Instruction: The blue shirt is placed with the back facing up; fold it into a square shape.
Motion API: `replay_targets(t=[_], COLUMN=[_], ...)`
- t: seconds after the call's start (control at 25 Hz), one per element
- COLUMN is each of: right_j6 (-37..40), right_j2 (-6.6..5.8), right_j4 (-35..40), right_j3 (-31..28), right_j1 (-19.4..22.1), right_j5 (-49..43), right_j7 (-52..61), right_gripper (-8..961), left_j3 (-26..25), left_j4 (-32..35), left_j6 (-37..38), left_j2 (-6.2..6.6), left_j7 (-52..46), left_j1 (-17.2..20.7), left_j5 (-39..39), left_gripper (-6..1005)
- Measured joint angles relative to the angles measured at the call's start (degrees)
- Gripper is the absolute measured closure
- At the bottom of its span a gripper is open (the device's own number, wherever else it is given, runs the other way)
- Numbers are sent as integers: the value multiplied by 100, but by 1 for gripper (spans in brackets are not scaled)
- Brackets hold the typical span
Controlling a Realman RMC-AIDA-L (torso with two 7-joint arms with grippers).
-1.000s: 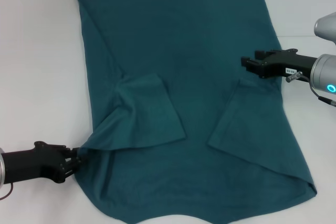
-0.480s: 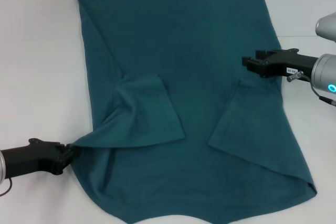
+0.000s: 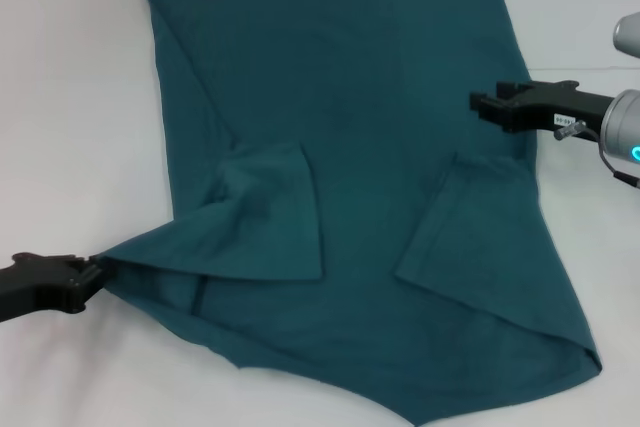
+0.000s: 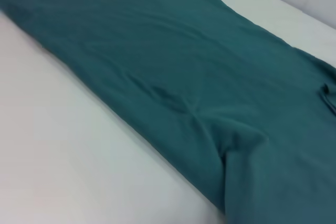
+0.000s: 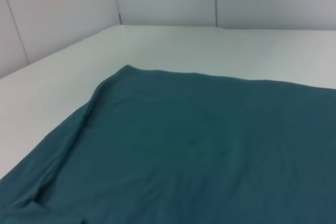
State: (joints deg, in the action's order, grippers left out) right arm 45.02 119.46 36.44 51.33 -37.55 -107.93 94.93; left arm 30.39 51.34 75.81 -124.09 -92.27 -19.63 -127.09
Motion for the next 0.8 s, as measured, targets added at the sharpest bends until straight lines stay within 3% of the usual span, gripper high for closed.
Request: replay_targets(t=[0.8], right_j6=[396], right_j2=[-87], right_j4=[630], right_j3=[-50], right_j1=[122], right_j5=[-60], right_j7=[702], right_gripper=[508], left_j3=[-427], left_j4=[378], left_j6=[674], left_j2=[-24], left_j7=[-271], left_j1=[377], left_j5=[-11], left_gripper=[936])
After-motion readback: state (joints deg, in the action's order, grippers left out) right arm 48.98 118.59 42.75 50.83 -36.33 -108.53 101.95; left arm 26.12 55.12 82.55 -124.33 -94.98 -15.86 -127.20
